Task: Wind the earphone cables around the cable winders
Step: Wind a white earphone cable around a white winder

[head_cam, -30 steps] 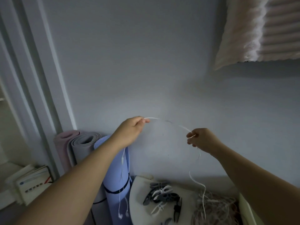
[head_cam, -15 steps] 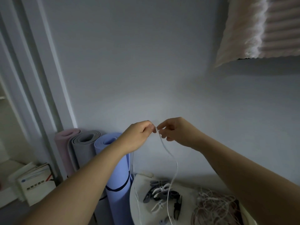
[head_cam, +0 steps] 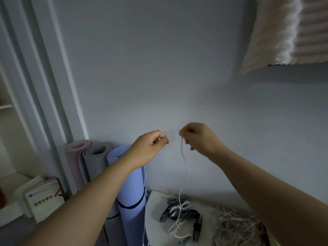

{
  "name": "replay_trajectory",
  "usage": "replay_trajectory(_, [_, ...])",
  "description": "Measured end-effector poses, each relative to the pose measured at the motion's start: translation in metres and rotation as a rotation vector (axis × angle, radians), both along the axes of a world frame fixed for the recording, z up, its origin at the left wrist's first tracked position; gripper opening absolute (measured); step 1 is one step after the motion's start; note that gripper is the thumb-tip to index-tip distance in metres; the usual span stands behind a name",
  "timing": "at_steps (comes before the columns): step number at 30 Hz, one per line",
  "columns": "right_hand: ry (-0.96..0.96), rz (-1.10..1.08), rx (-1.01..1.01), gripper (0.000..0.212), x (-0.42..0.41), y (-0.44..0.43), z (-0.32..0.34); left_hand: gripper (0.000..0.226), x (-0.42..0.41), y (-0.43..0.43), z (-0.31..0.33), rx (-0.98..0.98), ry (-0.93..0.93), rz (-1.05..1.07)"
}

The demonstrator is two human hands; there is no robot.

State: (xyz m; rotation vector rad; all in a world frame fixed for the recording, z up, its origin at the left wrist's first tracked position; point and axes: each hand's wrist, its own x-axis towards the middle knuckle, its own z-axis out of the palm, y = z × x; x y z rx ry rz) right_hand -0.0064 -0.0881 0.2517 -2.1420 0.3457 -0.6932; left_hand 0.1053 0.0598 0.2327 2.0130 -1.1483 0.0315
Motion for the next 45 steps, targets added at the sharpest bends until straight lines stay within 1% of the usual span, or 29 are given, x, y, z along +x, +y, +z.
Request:
replay_trajectory(2, [-0.191, -0.081, 0.298, 0.016, 0.002, -0.006, 0.001, 0.016, 0.006, 0.006, -0.006, -0.029, 0.029, 0.011])
replay_trajectory(4, [-0.378, -0.104, 0.611, 0.018, 0.002, -0.013, 0.004, 0.018, 0.013, 0.015, -0.015, -0.040, 0.081, 0.050])
replay_trajectory(5, [-0.451, -0.110, 0.715, 0.019, 0.000, -0.016, 0.005, 0.019, 0.019, 0.019, -0.019, -0.043, 0.114, 0.075])
replay_trajectory(6, [-0.507, -0.122, 0.777, 0.018, 0.000, -0.020, 0.005, 0.019, 0.024, 0.025, -0.025, -0.042, 0.146, 0.098])
replay_trajectory(8, [-0.560, -0.166, 0.829, 0.014, 0.000, -0.026, 0.000, 0.019, 0.031, 0.035, -0.033, -0.026, 0.195, 0.134])
replay_trajectory(12, [-0.489, -0.249, 0.902, 0.015, 0.008, -0.038, -0.026, 0.019, 0.039, 0.047, -0.047, -0.002, 0.290, 0.189])
replay_trajectory(15, [-0.431, -0.304, 1.013, 0.017, 0.012, -0.047, -0.049, 0.021, 0.041, 0.057, -0.062, 0.100, 0.325, 0.231])
replay_trajectory(18, [-0.353, -0.384, 1.092, 0.020, 0.013, -0.055, -0.071, 0.024, 0.046, 0.067, -0.080, 0.212, 0.339, 0.230])
replay_trajectory(21, [-0.255, -0.472, 1.119, 0.027, 0.013, -0.060, -0.097, 0.024, 0.050, 0.077, -0.101, 0.350, 0.353, 0.224])
replay_trajectory(23, [-0.193, -0.504, 1.131, 0.027, 0.014, -0.064, -0.110, 0.023, 0.054, 0.083, -0.112, 0.385, 0.374, 0.256])
replay_trajectory(25, [-0.135, -0.487, 1.141, 0.023, 0.017, -0.067, -0.120, 0.024, 0.058, 0.087, -0.119, 0.382, 0.412, 0.294])
replay_trajectory(27, [-0.056, -0.447, 1.120, 0.018, 0.021, -0.066, -0.130, 0.027, 0.062, 0.089, -0.127, 0.357, 0.463, 0.315])
replay_trajectory(30, [0.051, -0.402, 1.065, 0.013, 0.026, -0.064, -0.142, 0.028, 0.062, 0.084, -0.136, 0.259, 0.543, 0.318])
replay_trajectory(33, [0.179, -0.296, 1.003, 0.012, 0.027, -0.065, -0.160, 0.027, 0.056, 0.071, -0.141, 0.061, 0.764, 0.270])
replay_trajectory(34, [0.233, -0.261, 0.954, 0.013, 0.028, -0.065, -0.168, 0.027, 0.054, 0.066, -0.141, -0.023, 0.849, 0.256])
replay_trajectory(35, [0.296, -0.230, 0.874, 0.016, 0.029, -0.065, -0.175, 0.026, 0.051, 0.062, -0.140, -0.114, 0.931, 0.248])
replay_trajectory(36, [0.356, -0.205, 0.763, 0.024, 0.030, -0.064, -0.184, 0.026, 0.048, 0.057, -0.141, -0.199, 1.005, 0.246])
replay_trajectory(37, [0.408, -0.185, 0.639, 0.032, 0.031, -0.062, -0.192, 0.026, 0.047, 0.053, -0.143, -0.270, 1.062, 0.249])
replay_trajectory(38, [0.451, -0.165, 0.531, 0.034, 0.032, -0.060, -0.200, 0.026, 0.046, 0.050, -0.147, -0.319, 1.111, 0.255])
replay_trajectory(40, [0.503, -0.084, 0.410, 0.023, 0.032, -0.053, -0.214, 0.025, 0.043, 0.044, -0.155, -0.377, 1.187, 0.259])
replay_trajectory(42, [0.561, 0.084, 0.263, 0.009, 0.030, -0.044, -0.225, 0.024, 0.041, 0.038, -0.162, -0.408, 1.246, 0.249])
replay_trajectory(45, [0.714, 0.373, -0.137, 0.013, 0.026, -0.025, -0.238, 0.019, 0.037, 0.031, -0.168, -0.435, 1.308, 0.227])
